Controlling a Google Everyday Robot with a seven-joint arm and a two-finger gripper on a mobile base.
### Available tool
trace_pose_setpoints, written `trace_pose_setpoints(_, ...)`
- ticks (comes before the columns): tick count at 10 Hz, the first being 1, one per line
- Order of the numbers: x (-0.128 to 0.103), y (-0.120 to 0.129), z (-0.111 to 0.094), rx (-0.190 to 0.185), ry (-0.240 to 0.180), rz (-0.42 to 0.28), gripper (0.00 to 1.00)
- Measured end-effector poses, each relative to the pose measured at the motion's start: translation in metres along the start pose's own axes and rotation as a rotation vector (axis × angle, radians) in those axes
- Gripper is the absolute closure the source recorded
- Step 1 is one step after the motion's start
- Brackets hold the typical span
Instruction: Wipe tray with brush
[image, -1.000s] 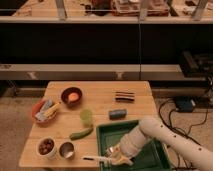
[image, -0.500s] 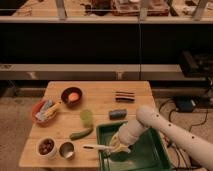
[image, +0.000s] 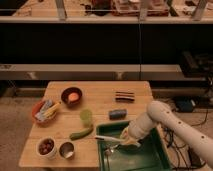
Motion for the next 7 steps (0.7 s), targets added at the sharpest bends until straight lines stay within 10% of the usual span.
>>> trace_pose_setpoints(4,0.055,0.015,-0.031,0.051,0.030,0.114,1.00)
trace_pose_setpoints(7,0.066,0.046,-0.025,0.020,0.039,0.160,1.00)
